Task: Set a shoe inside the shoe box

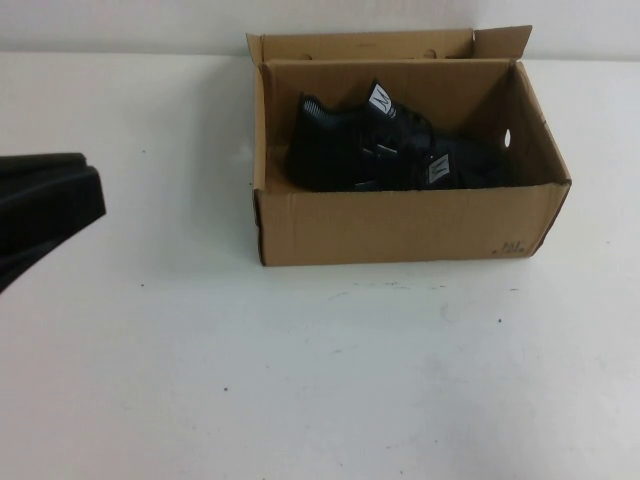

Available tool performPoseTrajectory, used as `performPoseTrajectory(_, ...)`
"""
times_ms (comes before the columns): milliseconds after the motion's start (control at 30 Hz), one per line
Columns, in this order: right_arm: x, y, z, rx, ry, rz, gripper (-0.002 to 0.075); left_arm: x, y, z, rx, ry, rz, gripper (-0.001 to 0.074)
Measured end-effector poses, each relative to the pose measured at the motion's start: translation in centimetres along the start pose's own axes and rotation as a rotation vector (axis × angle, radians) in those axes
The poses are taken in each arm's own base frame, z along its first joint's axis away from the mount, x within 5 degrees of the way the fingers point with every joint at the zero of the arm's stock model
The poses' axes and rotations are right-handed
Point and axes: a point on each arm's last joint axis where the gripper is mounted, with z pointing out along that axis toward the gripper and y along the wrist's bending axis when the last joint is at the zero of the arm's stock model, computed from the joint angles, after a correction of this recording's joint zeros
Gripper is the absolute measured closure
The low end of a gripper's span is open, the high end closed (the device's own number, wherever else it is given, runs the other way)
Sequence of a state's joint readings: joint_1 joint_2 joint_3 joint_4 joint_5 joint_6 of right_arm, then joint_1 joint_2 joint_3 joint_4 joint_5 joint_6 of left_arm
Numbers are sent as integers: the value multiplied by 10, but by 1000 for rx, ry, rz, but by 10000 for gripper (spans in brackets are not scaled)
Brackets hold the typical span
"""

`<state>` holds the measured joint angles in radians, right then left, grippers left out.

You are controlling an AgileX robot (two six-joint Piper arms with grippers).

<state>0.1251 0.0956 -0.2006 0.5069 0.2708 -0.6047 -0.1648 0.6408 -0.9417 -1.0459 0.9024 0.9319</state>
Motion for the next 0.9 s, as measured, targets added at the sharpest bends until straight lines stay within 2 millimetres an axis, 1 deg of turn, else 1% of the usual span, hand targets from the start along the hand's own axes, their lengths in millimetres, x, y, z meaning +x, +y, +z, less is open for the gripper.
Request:
performPoseTrajectory(233, 8, 5, -1, -60, 86, -1, 736, -2, 3, 0, -29, -20, 13, 734)
performPoseTrajectory(400, 12, 8, -1, -90, 130, -1, 740, -6, 17, -1, -182, -58, 98, 734)
performPoseTrajectory(500, 13, 9, -1, -101, 146, -4, 741, 0, 30, 0, -305, -64, 144, 734)
performPoseTrajectory(600, 15, 10, -2, -110, 161, -5, 741, 17, 39, -2, -416, -27, 152, 734)
performPoseTrajectory(700, 16, 11, -2, -120, 176, -6, 741, 43, 39, -12, -509, 34, 121, 734)
performPoseTrajectory(767, 17, 11, -2, -125, 183, -6, 741, 64, 36, -22, -577, 63, 94, 734)
performPoseTrajectory(800, 17, 11, -2, -127, 185, -6, 741, 73, 34, -27, -605, 64, 85, 734)
performPoseTrajectory(900, 18, 12, -3, -133, 194, -6, 741, 110, 27, -42, -697, 35, 58, 734)
